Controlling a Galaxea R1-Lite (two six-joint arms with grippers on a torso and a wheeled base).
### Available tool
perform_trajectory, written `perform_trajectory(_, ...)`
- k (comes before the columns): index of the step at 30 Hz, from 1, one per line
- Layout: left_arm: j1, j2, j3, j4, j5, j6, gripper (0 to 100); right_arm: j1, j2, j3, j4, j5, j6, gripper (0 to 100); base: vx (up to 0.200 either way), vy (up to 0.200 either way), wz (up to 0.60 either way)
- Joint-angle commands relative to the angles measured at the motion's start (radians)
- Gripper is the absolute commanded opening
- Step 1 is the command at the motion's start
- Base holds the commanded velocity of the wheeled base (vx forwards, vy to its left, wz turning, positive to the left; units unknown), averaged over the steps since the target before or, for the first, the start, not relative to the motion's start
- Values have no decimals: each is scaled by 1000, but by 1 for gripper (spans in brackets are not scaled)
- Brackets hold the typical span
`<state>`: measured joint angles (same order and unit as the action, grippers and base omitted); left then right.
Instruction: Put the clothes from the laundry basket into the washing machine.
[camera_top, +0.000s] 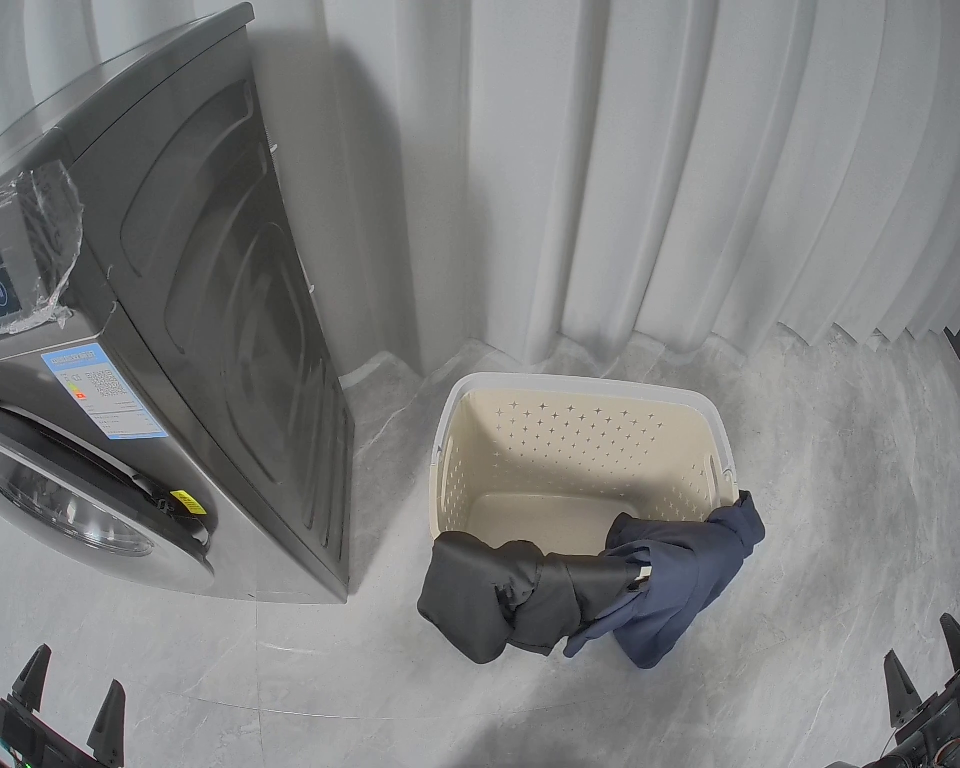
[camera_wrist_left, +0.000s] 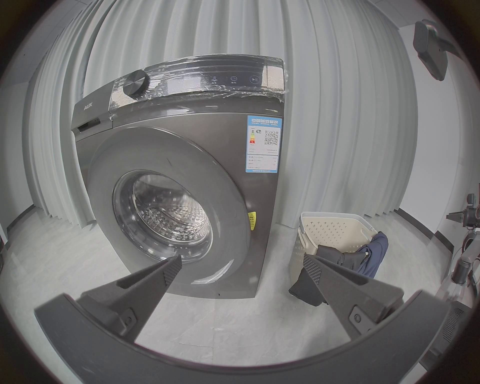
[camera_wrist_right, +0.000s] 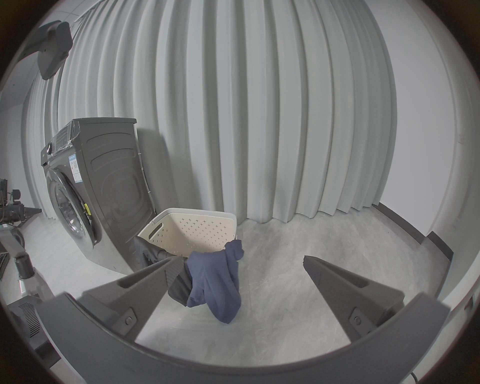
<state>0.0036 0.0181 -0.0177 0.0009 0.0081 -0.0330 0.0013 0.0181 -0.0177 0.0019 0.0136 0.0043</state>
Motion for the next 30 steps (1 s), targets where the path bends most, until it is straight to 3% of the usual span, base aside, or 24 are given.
perform_trajectory(1,1,-13,18,-1,0,-1,100,2,-18,18,1,0,0,100,-200,0,0)
perform_trajectory(5,1,-13,18,-2,1,-1,100,2,-18,18,0,0,0,100,-200,0,0)
perform_trajectory(11,1,-13,18,-2,1,-1,100,2,-18,18,0,-1,0,100,0,0,0)
perform_trajectory(30,1,-13,18,-2,1,-1,100,2,-18,18,0,0,0,100,0,200,0)
